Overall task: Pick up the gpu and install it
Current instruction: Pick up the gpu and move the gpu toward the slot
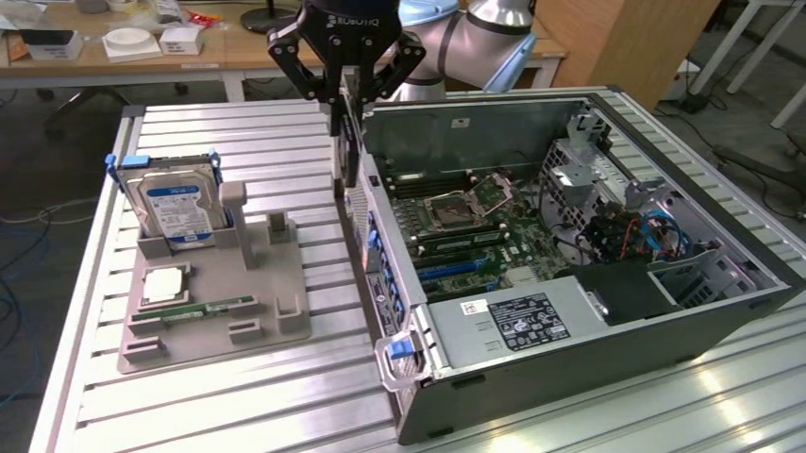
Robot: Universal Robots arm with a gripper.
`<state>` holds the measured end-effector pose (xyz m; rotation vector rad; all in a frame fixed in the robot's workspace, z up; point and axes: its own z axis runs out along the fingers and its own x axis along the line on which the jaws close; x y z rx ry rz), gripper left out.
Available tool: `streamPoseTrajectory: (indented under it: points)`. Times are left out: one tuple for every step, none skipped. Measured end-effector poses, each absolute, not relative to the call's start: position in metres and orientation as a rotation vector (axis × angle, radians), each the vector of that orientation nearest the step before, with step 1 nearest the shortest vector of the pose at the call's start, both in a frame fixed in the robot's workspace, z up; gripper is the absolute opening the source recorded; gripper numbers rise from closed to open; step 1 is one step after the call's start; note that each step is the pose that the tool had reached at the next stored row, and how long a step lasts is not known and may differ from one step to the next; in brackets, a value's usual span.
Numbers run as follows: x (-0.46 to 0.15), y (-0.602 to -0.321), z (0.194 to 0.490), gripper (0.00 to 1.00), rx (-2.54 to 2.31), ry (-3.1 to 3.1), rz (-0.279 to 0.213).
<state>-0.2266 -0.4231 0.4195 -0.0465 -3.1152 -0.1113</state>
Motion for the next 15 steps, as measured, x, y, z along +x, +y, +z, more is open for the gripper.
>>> streamPoseTrajectory:
  points:
    - [-0.2261,-0.4231,0.4195,0.26,-0.046,-3.115,-0.111]
    - [-0.2255,-0.4231,0.4195,0.26,-0.046,-3.115,-0.111]
    - [-0.2250,-0.4231,0.4196,0.26,-0.046,-3.115,-0.111]
    - [-0.2244,-0.4231,0.4195,0.26,-0.046,-3.115,-0.111]
    - [-0.2239,-0.4231,0.4195,0.26,-0.046,-3.115,-0.111]
    - [-0.2234,-0.4231,0.4196,0.26,-0.047,-3.115,-0.111]
    - [-0.2229,-0.4231,0.4196,0.26,-0.047,-3.115,-0.111]
    - [-0.2223,-0.4231,0.4195,0.26,-0.047,-3.115,-0.111]
    - [-0.2218,-0.4231,0.4196,0.26,-0.047,-3.115,-0.111]
    - [-0.2213,-0.4231,0.4195,0.26,-0.047,-3.115,-0.111]
    - [-0.2208,-0.4231,0.4195,0.26,-0.046,-3.115,-0.111]
    - [-0.2203,-0.4232,0.4195,0.26,-0.046,-3.115,-0.111]
    - [-0.2198,-0.4231,0.4196,0.26,-0.046,-3.115,-0.111]
    - [-0.2192,-0.4231,0.4195,0.26,-0.046,-3.115,-0.111]
    - [-0.2186,-0.4231,0.4196,0.26,-0.046,-3.115,-0.111]
